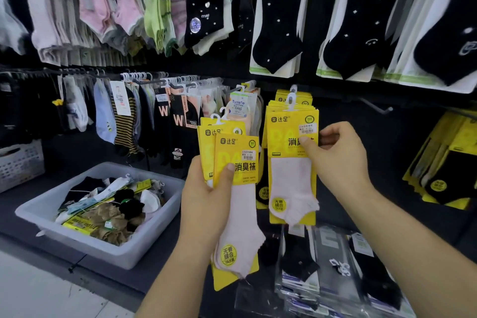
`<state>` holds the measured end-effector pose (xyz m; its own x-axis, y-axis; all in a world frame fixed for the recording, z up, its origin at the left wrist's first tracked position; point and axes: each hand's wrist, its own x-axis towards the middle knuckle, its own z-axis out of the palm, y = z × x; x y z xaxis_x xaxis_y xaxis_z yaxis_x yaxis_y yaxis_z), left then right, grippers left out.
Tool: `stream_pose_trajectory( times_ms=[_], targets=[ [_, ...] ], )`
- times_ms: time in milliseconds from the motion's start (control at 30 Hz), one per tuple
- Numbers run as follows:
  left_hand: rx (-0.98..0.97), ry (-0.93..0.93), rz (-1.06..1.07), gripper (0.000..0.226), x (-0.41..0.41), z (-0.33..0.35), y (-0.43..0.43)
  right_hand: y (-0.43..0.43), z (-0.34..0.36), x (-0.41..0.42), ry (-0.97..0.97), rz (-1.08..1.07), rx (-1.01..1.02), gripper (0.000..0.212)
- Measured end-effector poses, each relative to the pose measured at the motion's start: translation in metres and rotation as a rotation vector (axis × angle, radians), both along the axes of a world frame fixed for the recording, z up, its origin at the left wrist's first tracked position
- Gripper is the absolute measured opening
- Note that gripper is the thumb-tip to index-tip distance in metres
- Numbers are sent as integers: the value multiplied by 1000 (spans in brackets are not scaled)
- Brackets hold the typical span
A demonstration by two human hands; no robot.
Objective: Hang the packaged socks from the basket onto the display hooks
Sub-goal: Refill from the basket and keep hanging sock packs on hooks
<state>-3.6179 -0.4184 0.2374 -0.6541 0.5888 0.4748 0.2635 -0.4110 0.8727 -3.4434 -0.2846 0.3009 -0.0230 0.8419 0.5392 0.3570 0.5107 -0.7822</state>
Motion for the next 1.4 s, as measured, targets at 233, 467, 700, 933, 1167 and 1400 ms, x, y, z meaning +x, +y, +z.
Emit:
stream_pose_trajectory(
  times_ms=[233,467,700,933,1167,1400],
  targets=[
    [1,-70,-103,14,2,2,2,-33,15,-20,-106,261,150,6],
    [6,-89,-251,31,9,3,3,-35,30,-30,-239,311,84,6],
    [-6,-45,-281,27,11,2,6,-31,33,-26,-196,364,-23,10],
    [14,-14,-291,21,16,6,4,-29,43,-23,-149,378,-82,12],
    [-72,-36,-161,16,11,0,8,-9,63,-19,-97,162,-42,24],
    [-92,6,11,14,-3,-2,4,14,79,-27,-185,85,19,30]
  ],
)
